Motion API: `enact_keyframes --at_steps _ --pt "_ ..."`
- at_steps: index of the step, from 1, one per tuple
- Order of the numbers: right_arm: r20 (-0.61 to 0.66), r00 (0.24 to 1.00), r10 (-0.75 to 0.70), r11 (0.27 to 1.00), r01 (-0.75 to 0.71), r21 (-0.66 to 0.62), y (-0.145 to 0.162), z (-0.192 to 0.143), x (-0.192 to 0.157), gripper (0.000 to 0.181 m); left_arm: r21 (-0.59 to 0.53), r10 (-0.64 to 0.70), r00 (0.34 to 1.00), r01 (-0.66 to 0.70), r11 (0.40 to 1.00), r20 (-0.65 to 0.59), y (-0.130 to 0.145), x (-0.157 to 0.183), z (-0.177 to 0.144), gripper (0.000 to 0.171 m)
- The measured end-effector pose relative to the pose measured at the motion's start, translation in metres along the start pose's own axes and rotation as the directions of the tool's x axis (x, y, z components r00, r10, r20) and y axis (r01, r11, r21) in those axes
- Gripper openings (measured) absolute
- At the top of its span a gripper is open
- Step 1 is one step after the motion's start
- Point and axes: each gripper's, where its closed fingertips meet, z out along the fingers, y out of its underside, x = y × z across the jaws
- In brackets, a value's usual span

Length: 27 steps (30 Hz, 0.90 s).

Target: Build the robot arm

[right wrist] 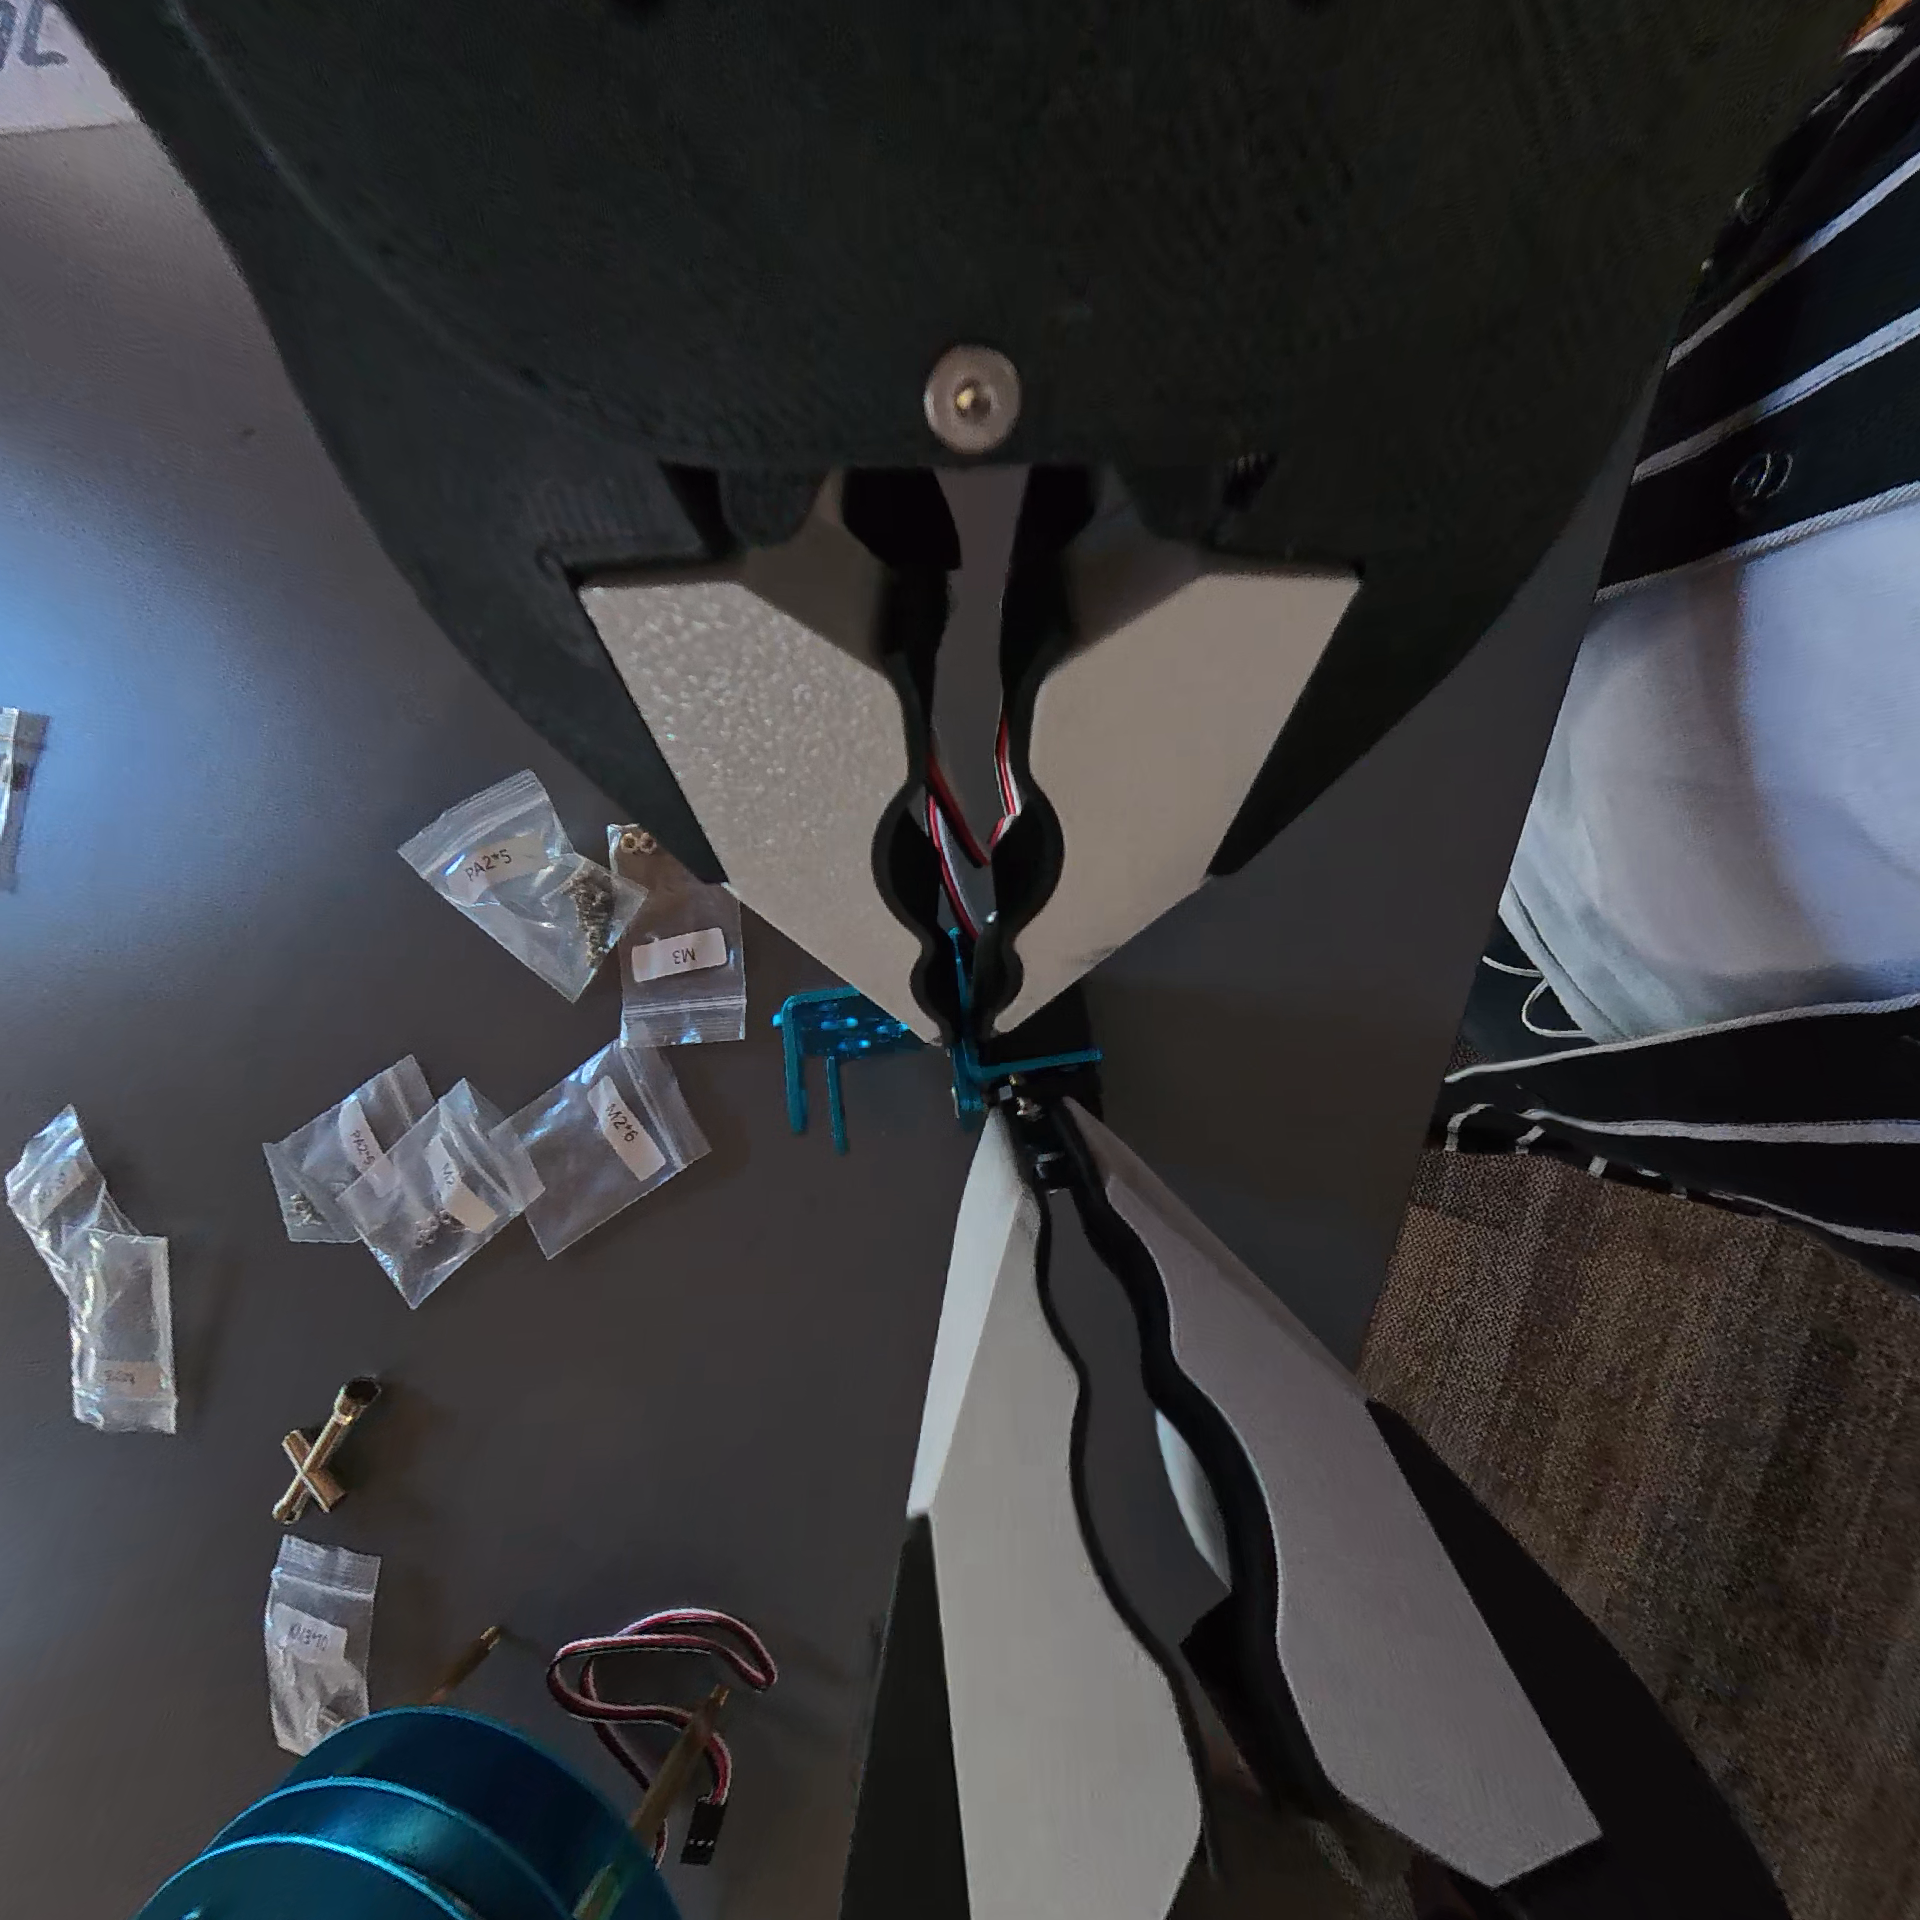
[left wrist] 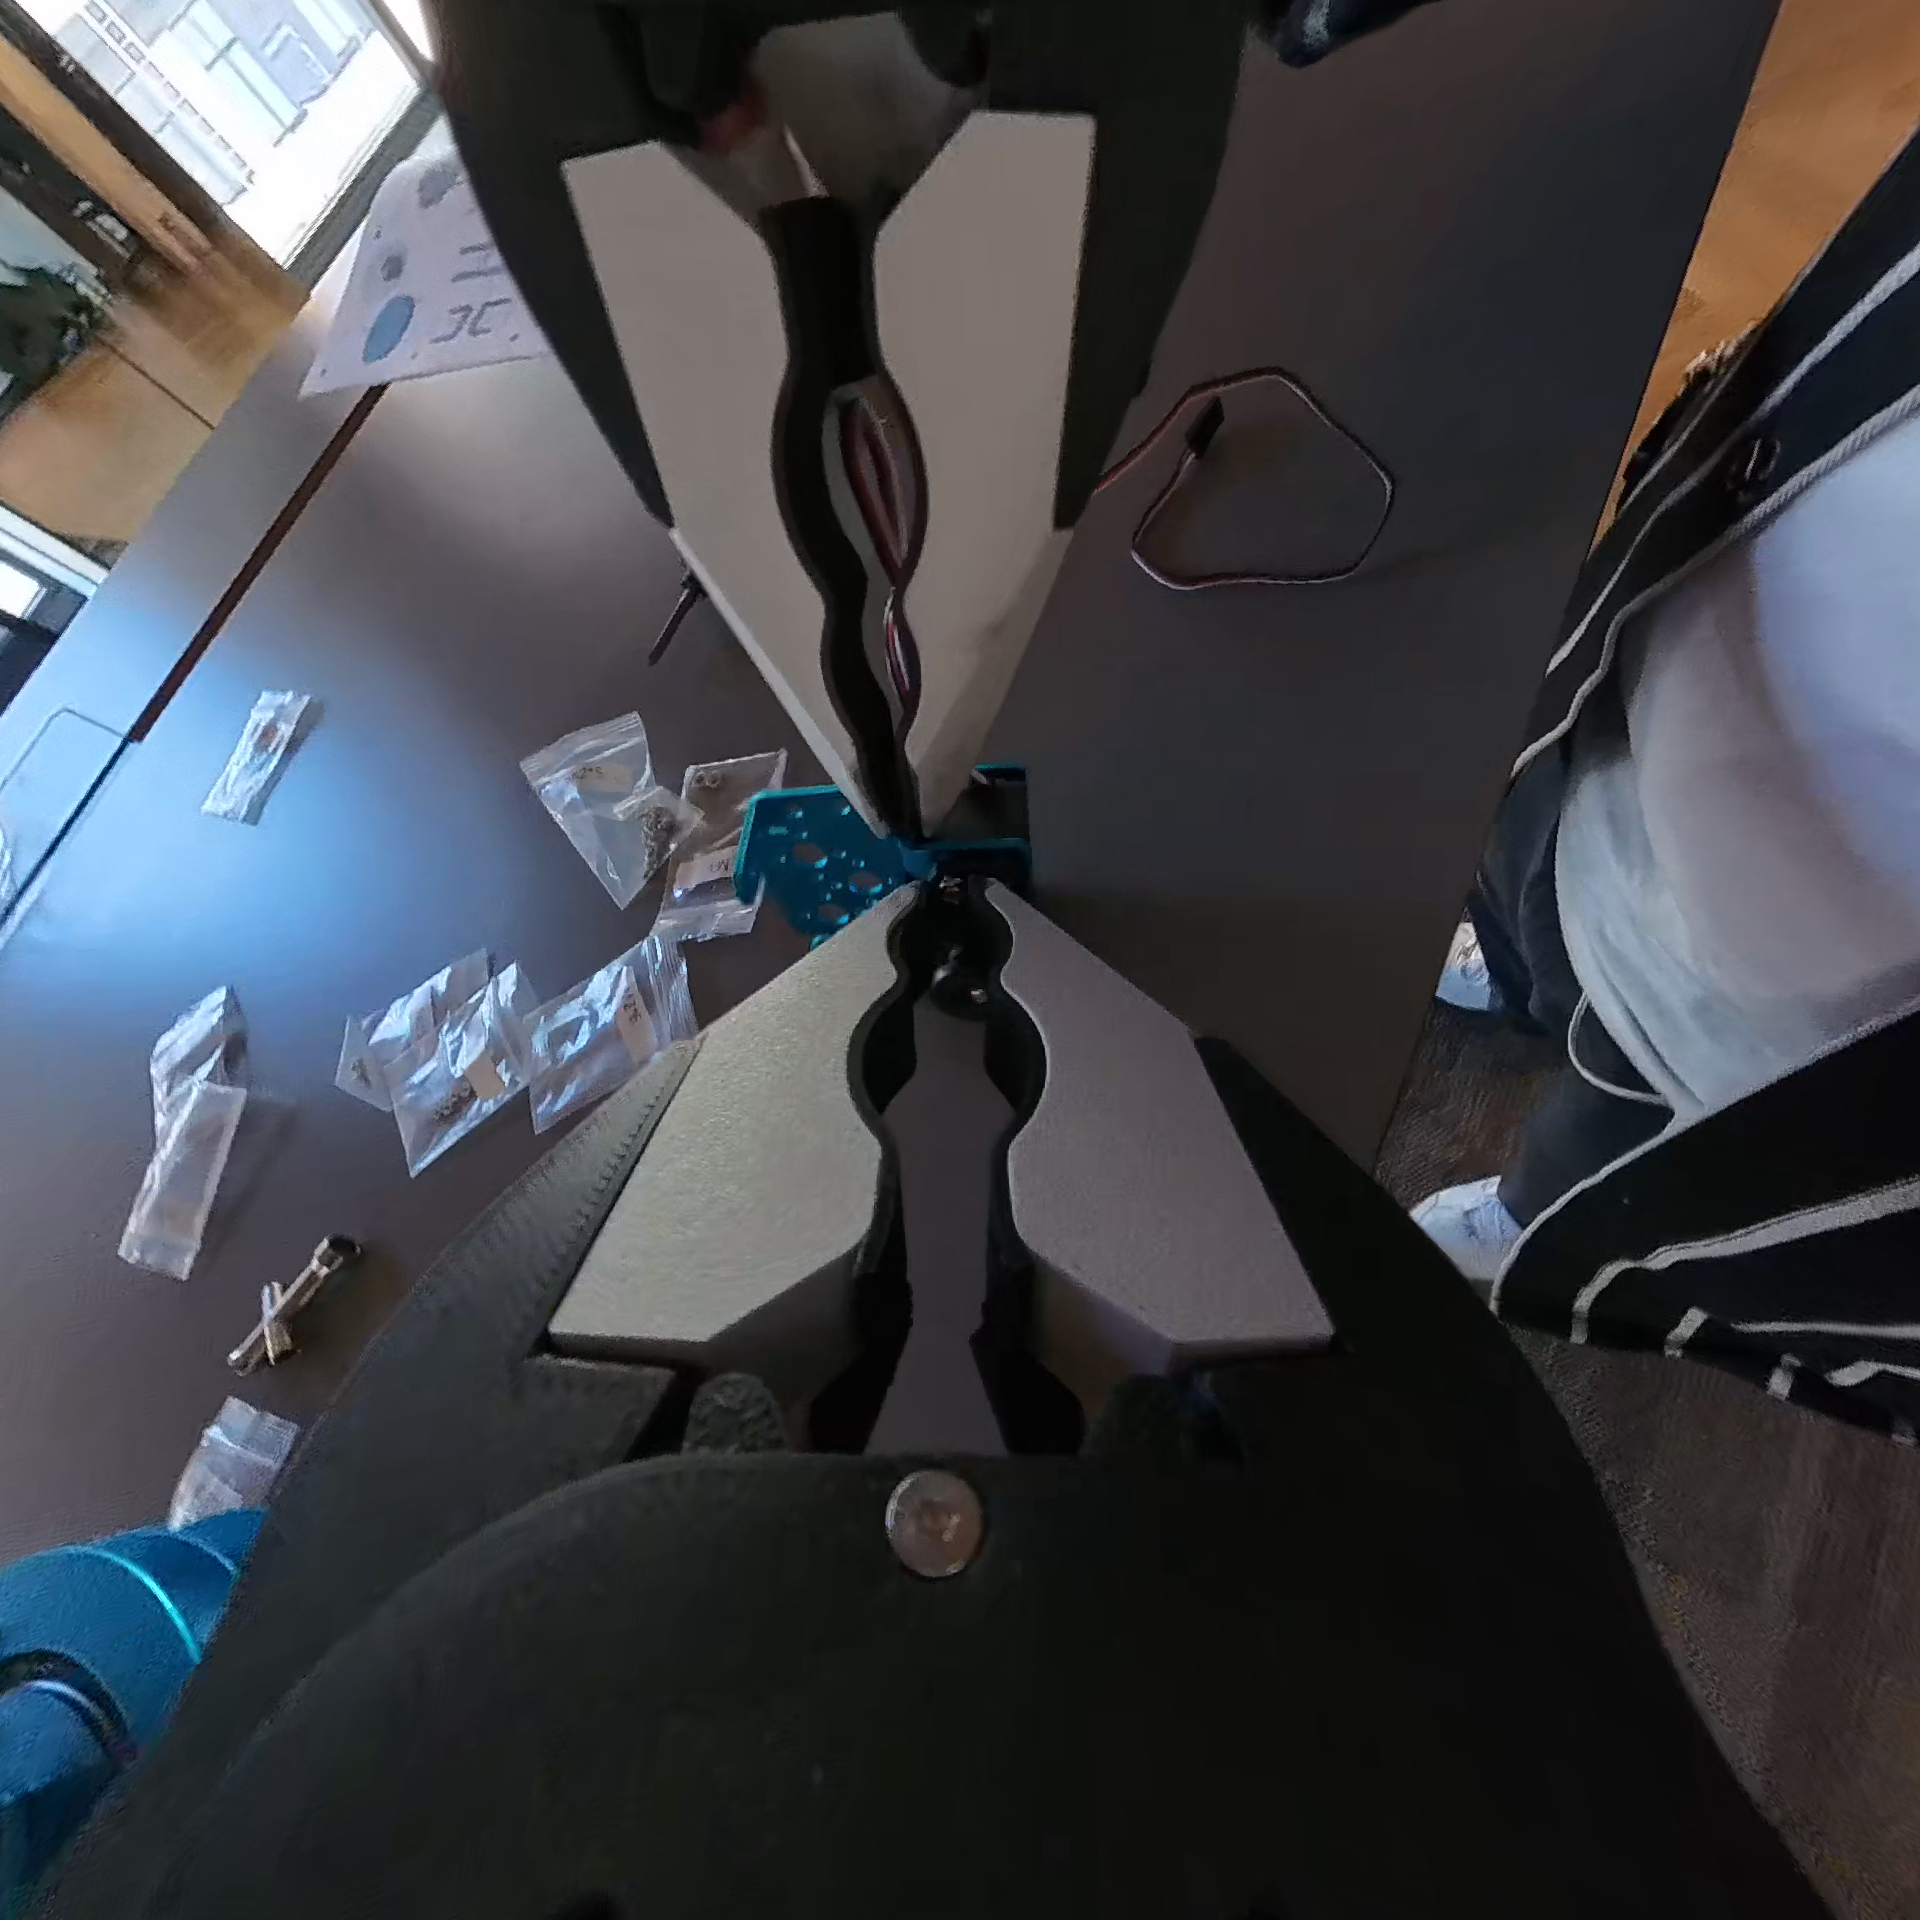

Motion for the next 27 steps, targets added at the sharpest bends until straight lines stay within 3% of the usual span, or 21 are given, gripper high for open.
enact_keyframes --at_steps 7,13,22,27 --pt "0.021 1.0 -0.021 1.0 0.021 0.002 0.001 -0.001 -0.001 0.002 0.02 0.046 0.996 -0.045 0.999 -0.076 -0.003 0.004 0.001 0.003" --pt "0.027 1.0 -0.006 1.0 0.005 0.027 0.001 -0.001 -0.001 0.002 0.115 -0.032 0.992 0.046 0.992 -0.121 -0.002 0.002 0.001 0.002" --pt "-0.019 0.996 0.091 0.996 -0.091 0.02 0.002 0.001 0.008 0.002 0.108 -0.078 0.992 0.067 0.992 0.101 0.002 -0.009 0.001 0.002" --pt "0.005 0.993 0.115 0.993 -0.115 0.038 0.001 0.002 0.009 0.001 0.133 -0.13 0.986 0.116 0.984 0.105 0.003 -0.01 0.0 0.004"
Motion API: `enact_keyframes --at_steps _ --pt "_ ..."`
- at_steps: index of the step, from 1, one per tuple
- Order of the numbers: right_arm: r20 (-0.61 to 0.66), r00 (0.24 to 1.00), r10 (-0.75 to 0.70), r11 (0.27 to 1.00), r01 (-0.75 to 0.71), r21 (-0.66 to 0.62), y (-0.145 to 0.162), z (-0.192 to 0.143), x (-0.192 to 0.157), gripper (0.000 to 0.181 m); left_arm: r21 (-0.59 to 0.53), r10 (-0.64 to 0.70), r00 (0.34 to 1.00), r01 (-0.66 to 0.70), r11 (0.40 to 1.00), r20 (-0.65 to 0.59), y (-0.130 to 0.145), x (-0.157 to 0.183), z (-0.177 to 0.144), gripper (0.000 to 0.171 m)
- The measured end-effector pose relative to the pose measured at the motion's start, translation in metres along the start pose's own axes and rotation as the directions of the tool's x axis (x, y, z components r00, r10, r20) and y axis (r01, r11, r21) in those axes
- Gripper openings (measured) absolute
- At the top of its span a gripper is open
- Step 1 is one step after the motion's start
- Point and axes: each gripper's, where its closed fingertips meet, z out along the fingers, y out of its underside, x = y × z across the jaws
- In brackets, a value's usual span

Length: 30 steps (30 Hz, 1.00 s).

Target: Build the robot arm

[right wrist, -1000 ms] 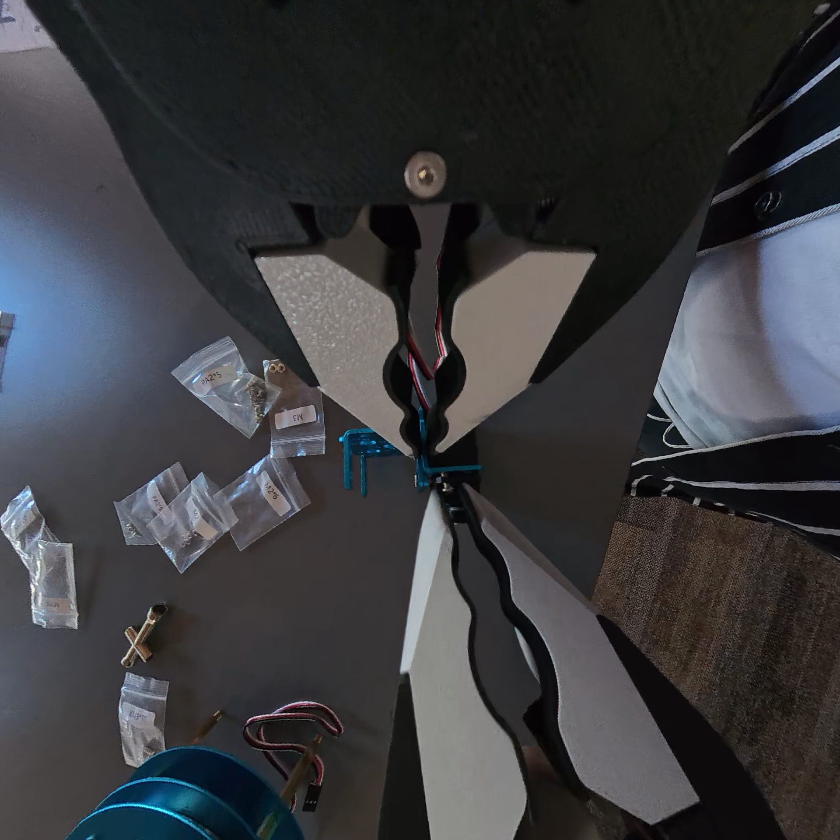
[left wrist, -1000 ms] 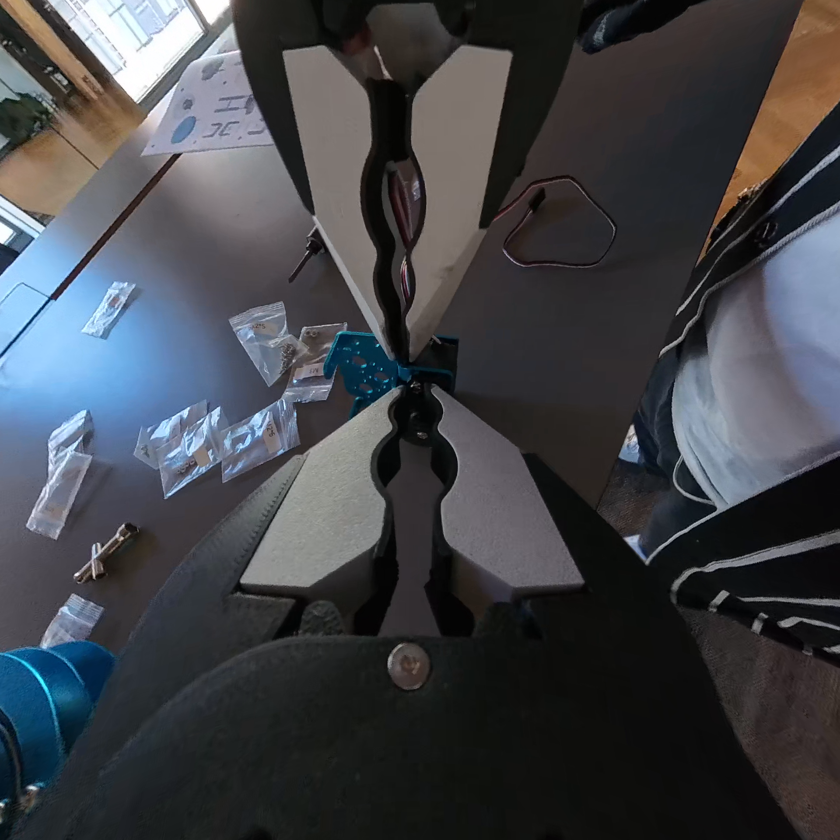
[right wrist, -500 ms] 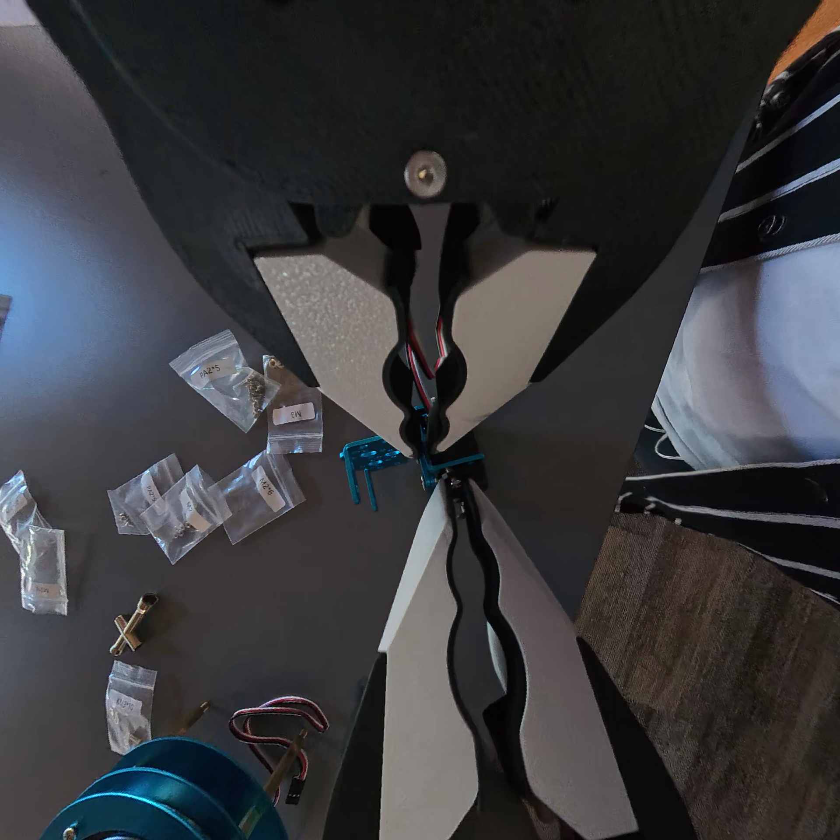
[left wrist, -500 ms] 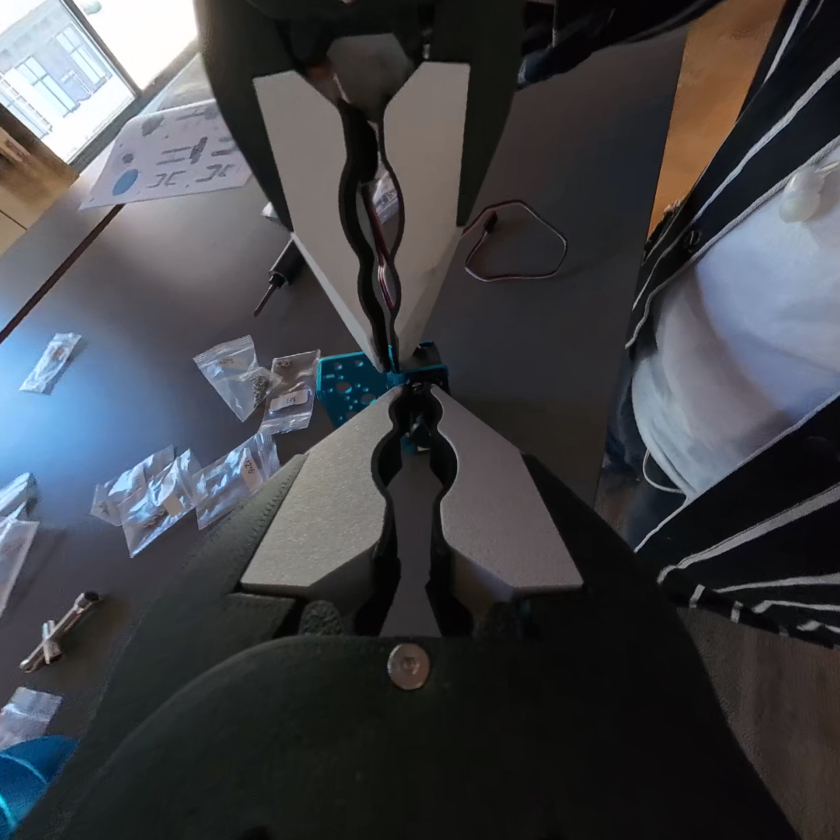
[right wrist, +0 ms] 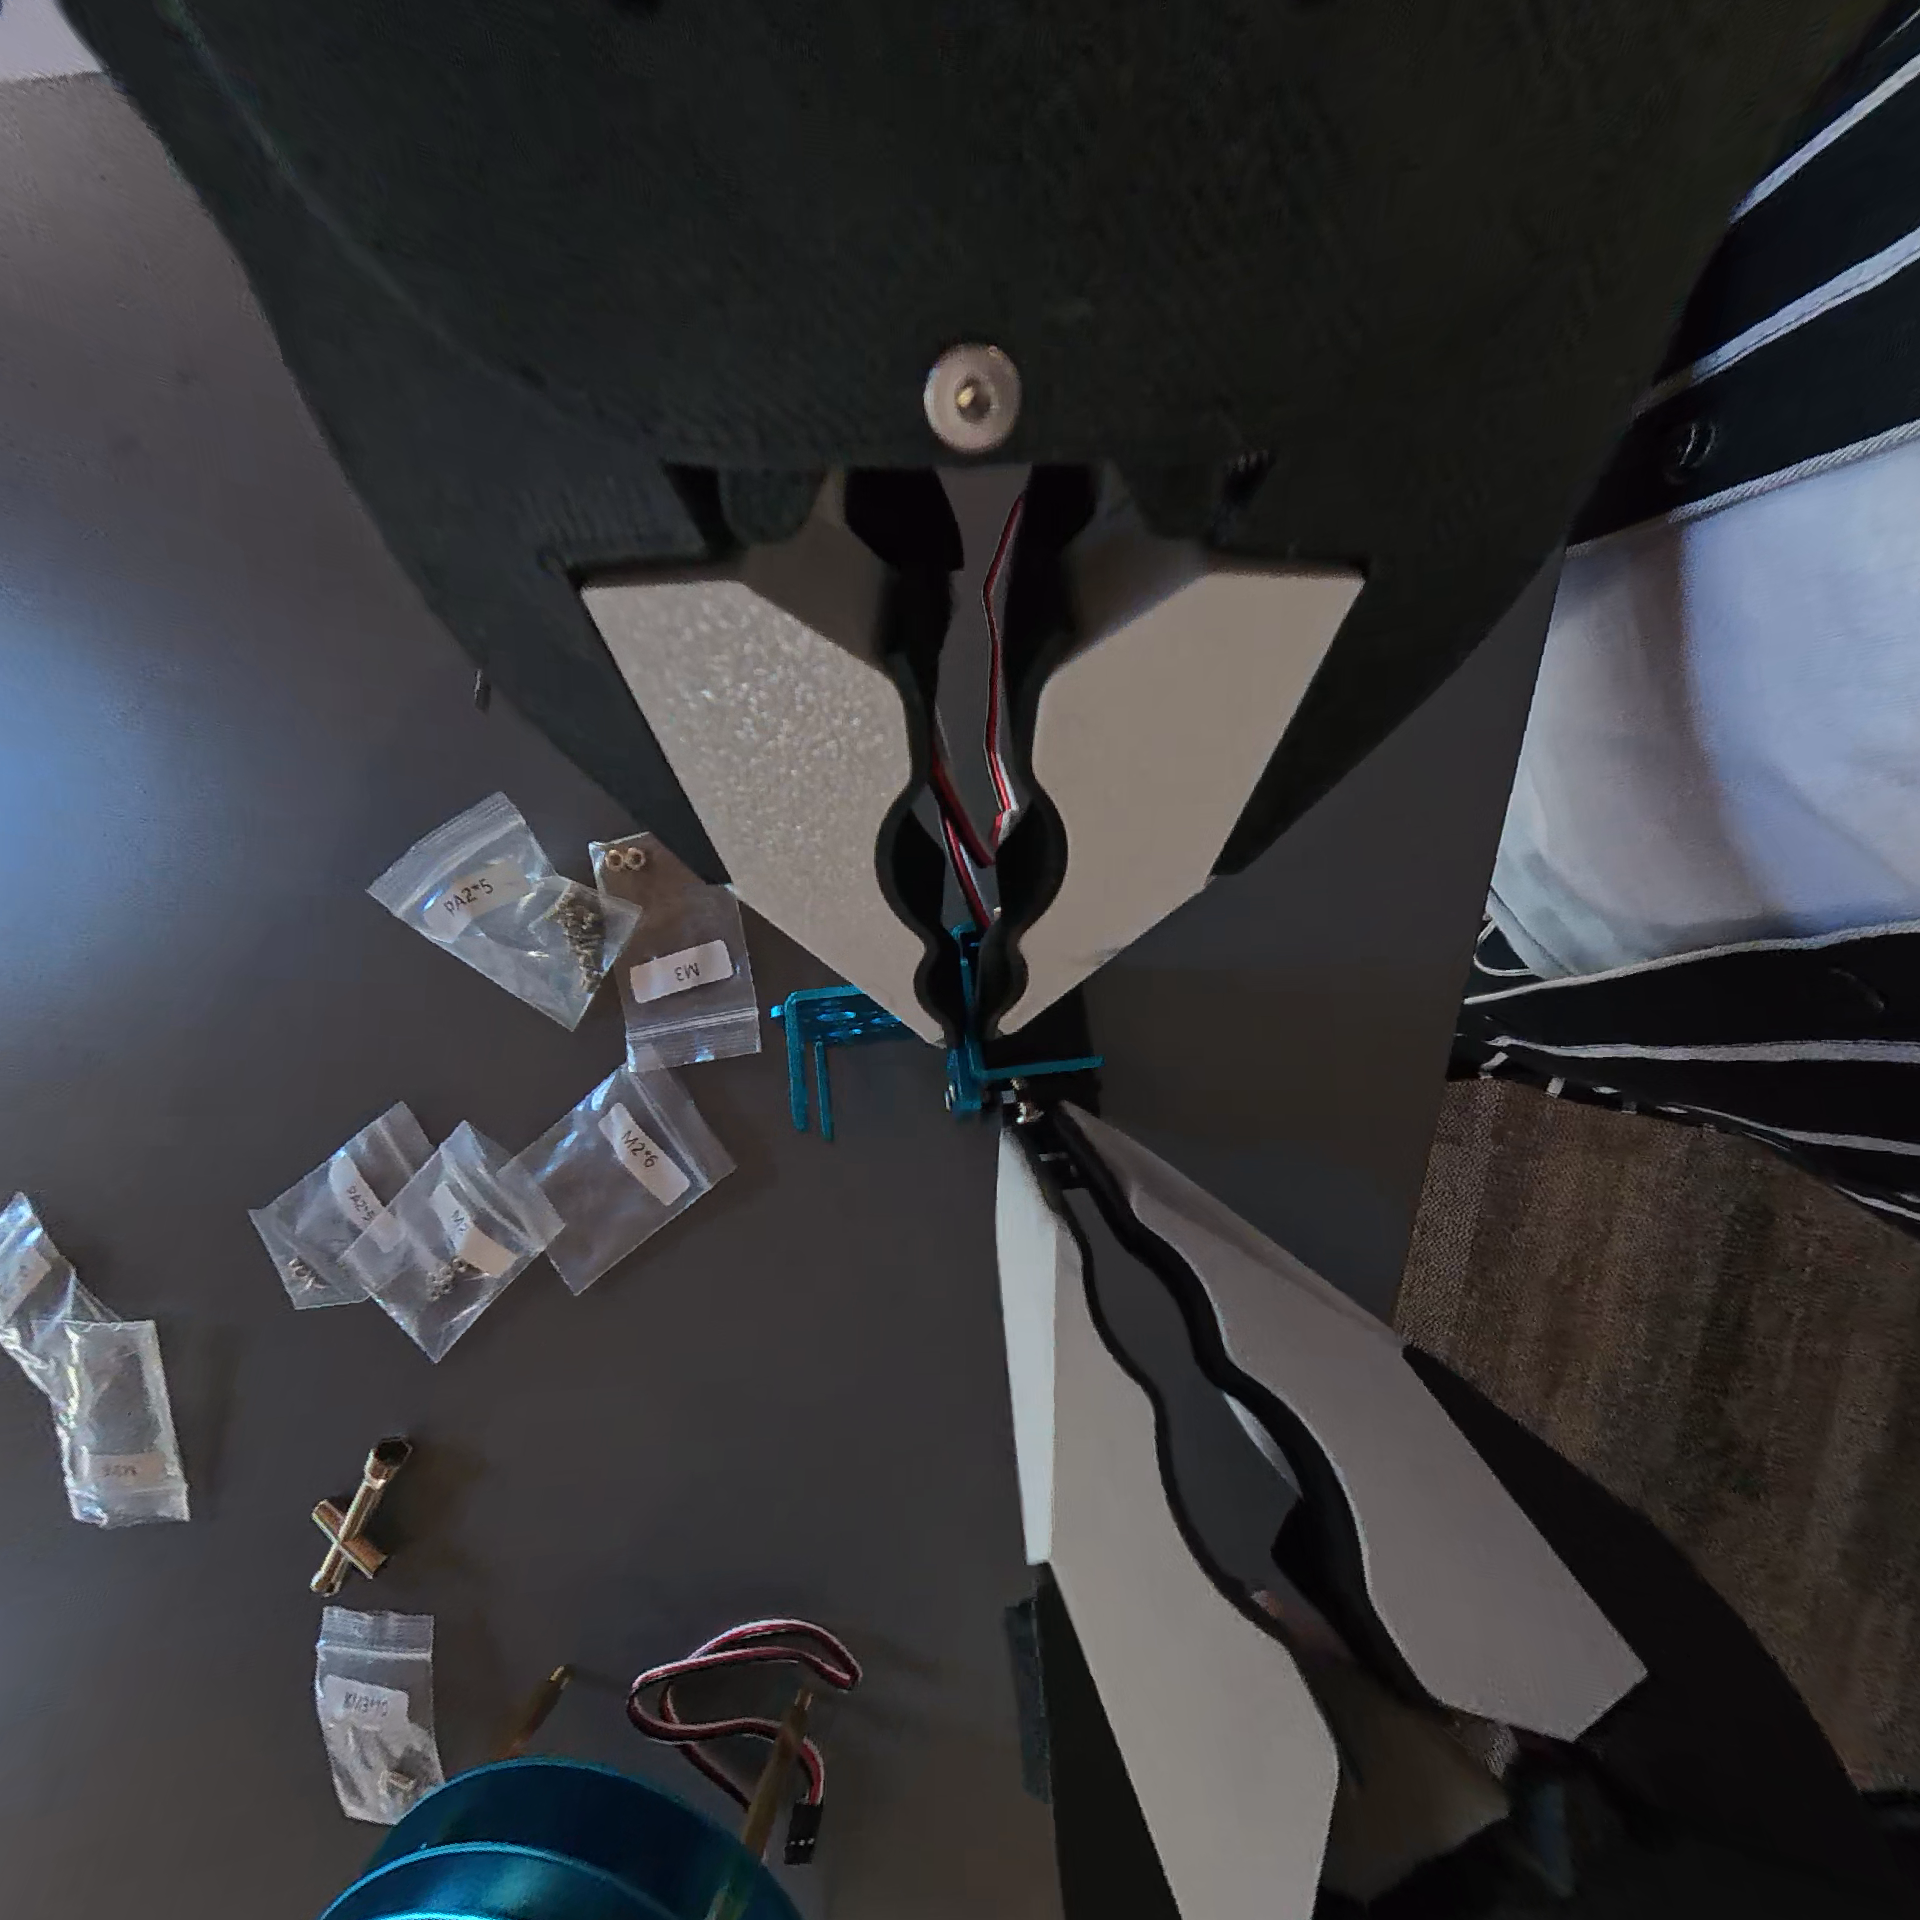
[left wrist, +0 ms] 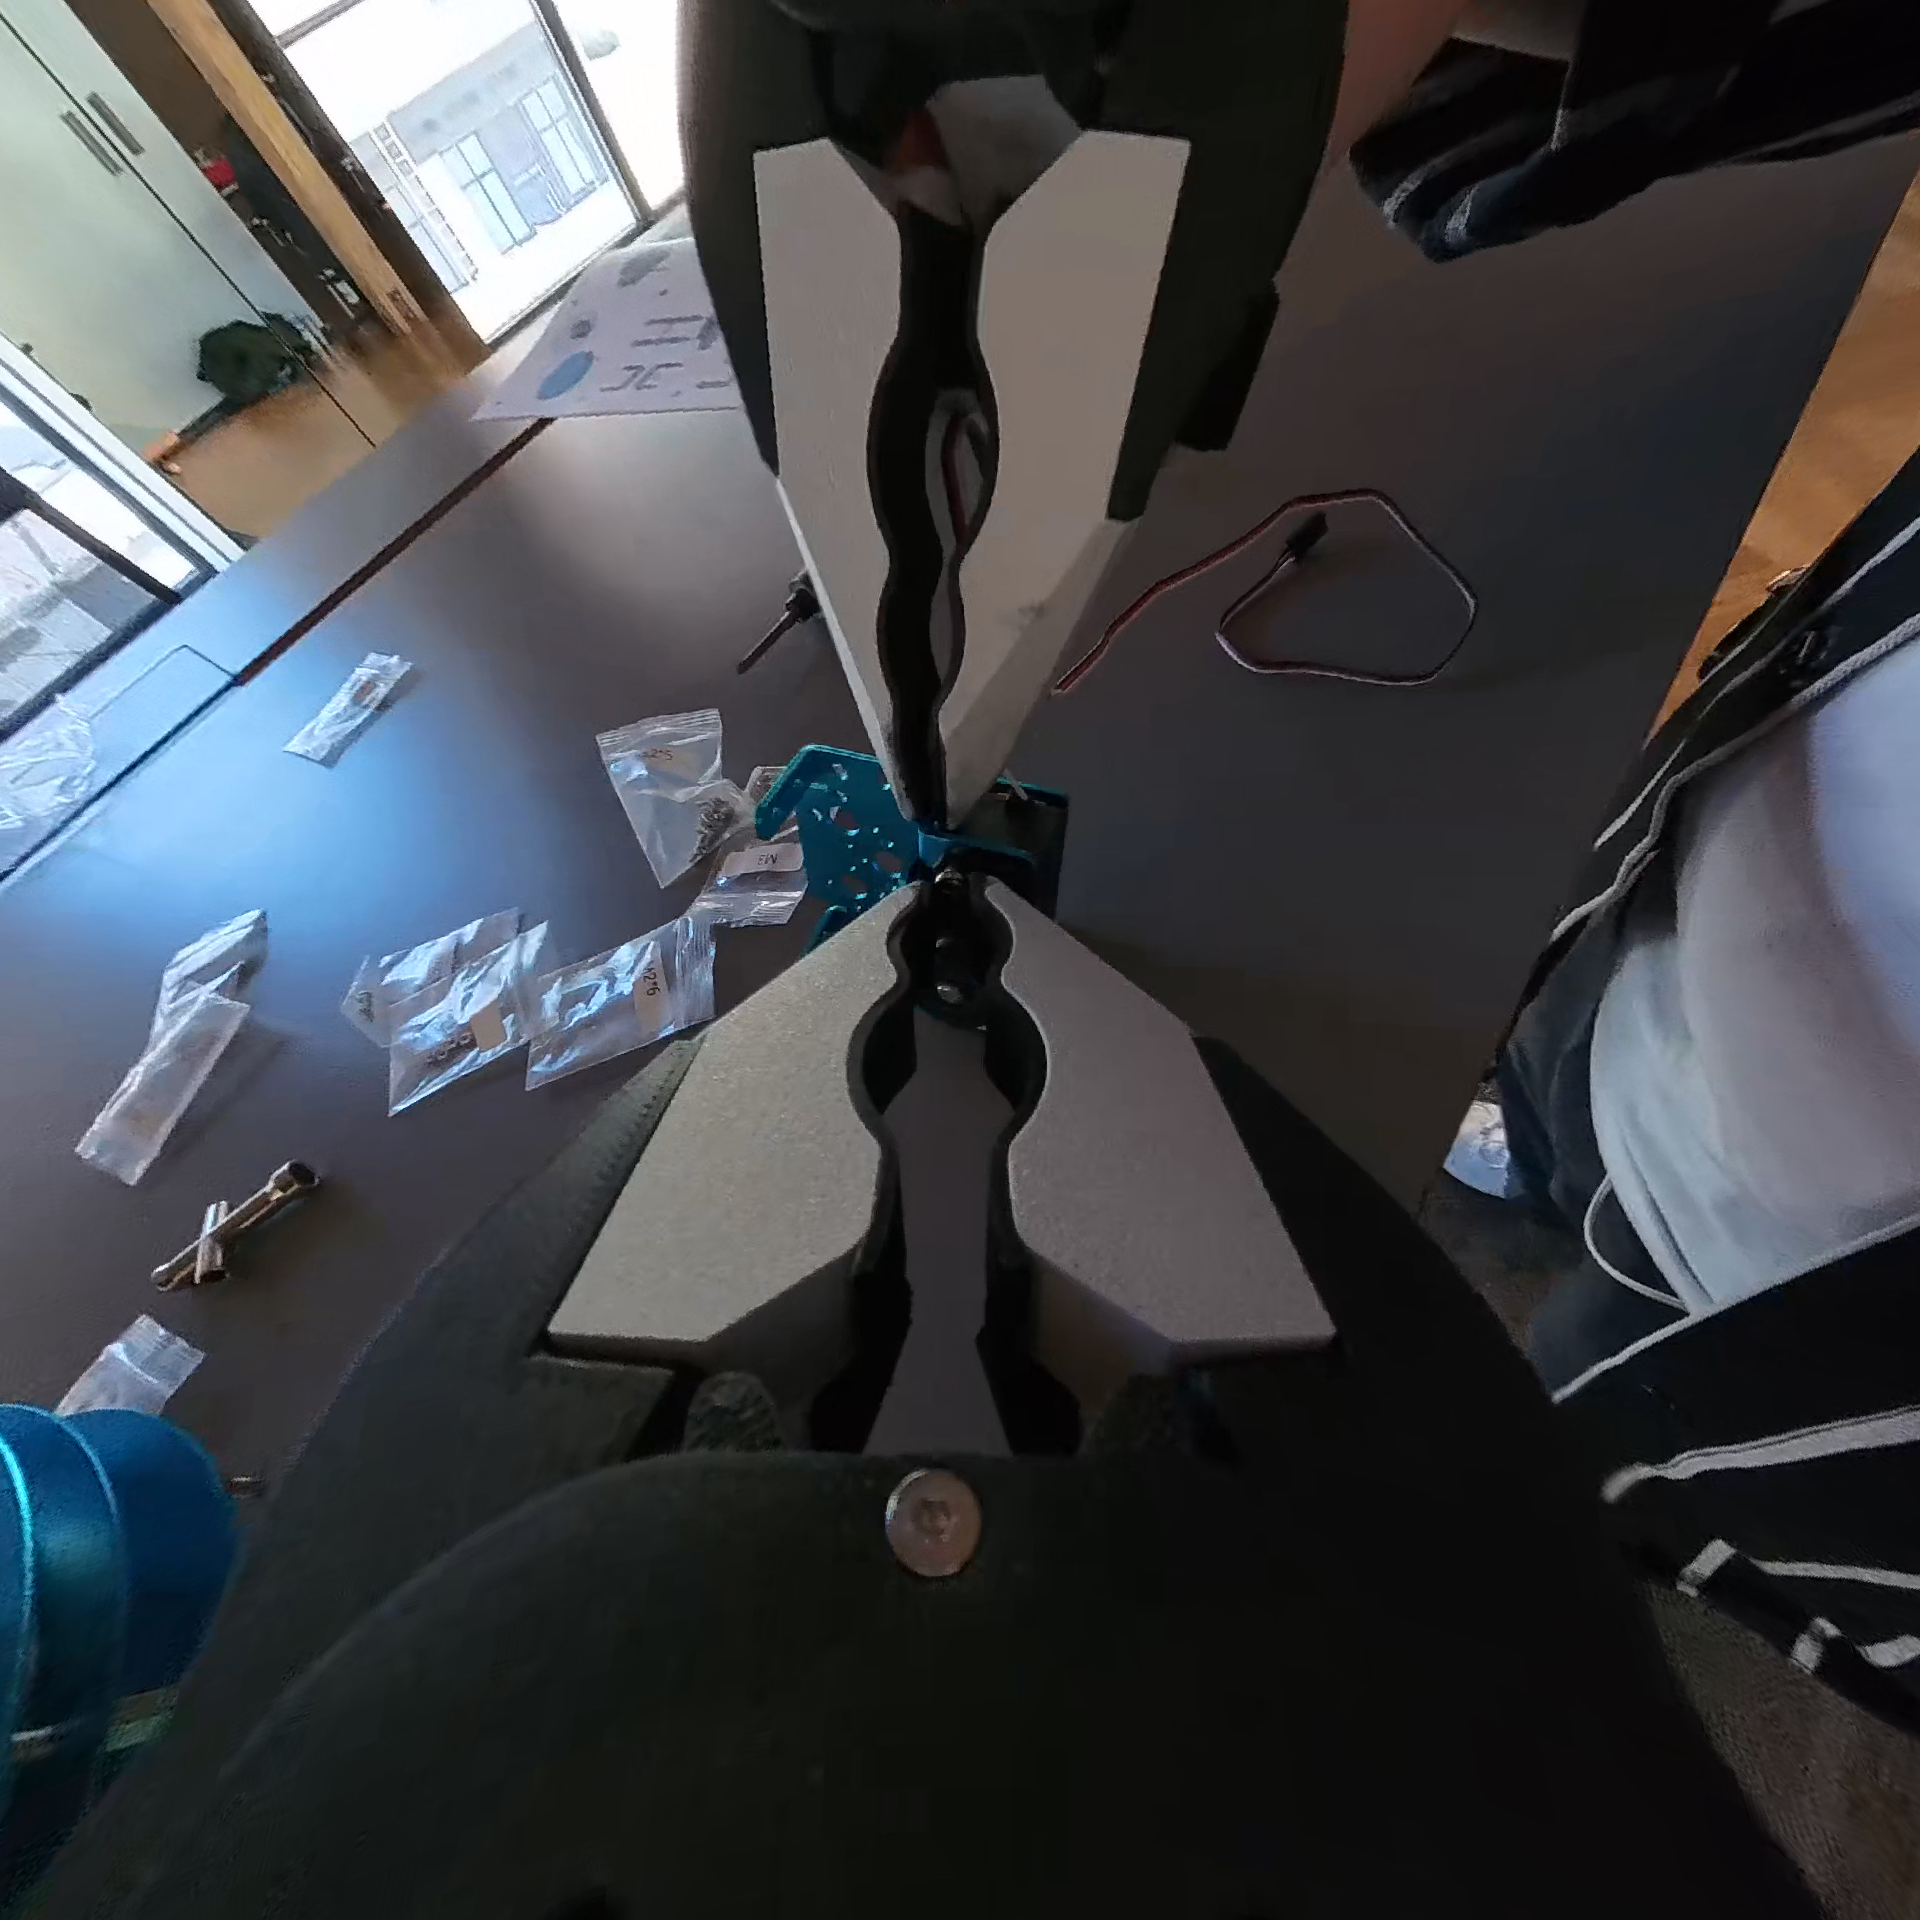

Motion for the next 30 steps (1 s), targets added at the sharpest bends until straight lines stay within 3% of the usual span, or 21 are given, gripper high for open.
enact_keyframes --at_steps 9,14,24,30 --pt "-0.01 0.998 -0.069 0.998 0.068 -0.015 0.0006 -0.0004 -0.0003 0.002 -0.055 0.076 0.994 -0.081 0.995 -0.084 -0.0052 0.0009 0.0017 0.002" --pt "-0.001 0.998 -0.067 0.998 0.067 -0.003 0.0004 -0.0005 -0.001 0.001 -0.085 0.09 0.992 -0.098 0.992 -0.092 -0.0042 -0.0023 0.0009 0.01" --pt "-0.001 0.997 -0.075 0.997 0.075 0.001 -0.0003 0.0001 -0.0004 0.001 -0.113 -0.103 0.968 0.079 0.99 -0.23 0.0016 -0.0013 -0.0009 0.006" --pt "-0.005 0.998 -0.07 0.998 0.07 -0.004 -0.0002 0.0002 0.0009 0.001 -0.091 -0.056 0.977 0.038 0.995 -0.207 0.0015 -0.0019 0.0007 0.009"
